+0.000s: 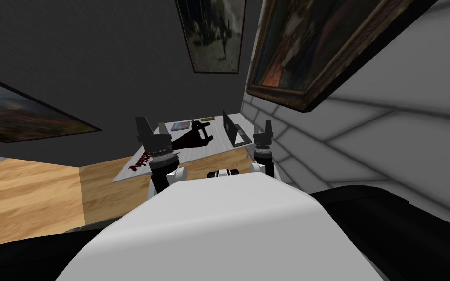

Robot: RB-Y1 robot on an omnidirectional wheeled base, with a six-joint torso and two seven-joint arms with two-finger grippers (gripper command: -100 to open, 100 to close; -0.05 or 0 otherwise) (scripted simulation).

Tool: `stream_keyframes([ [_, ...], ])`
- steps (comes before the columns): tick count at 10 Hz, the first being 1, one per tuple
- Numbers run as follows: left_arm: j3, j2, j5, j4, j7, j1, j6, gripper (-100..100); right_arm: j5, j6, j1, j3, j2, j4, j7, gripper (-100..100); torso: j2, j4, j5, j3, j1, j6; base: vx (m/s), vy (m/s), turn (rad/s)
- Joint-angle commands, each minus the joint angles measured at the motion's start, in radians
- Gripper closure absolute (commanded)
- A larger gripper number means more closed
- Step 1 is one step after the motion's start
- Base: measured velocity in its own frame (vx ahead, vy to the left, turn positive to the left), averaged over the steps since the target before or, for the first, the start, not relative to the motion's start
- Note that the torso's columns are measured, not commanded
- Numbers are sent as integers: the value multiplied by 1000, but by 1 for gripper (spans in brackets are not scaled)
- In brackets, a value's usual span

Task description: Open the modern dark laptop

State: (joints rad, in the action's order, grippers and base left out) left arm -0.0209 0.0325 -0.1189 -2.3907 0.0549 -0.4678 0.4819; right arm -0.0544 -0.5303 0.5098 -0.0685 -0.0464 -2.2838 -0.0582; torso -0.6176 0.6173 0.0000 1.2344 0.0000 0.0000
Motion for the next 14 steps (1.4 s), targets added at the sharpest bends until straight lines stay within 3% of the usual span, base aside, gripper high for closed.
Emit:
stream_keyframes([
  [1,0,0,0,0,0,0,0,0,-19,5,-1,10,-36,9,20,-100,-74,74,0,148,0,0,8,23,20],
  [3,0,0,0,0,0,0,0,0,-63,16,-2,34,-80,30,66,-100,-117,117,1,236,2,0,-1,53,29],
  [14,0,0,0,0,0,0,0,0,-291,77,-13,159,-244,148,305,-100,-120,121,0,242,0,0,1,72,31],
])
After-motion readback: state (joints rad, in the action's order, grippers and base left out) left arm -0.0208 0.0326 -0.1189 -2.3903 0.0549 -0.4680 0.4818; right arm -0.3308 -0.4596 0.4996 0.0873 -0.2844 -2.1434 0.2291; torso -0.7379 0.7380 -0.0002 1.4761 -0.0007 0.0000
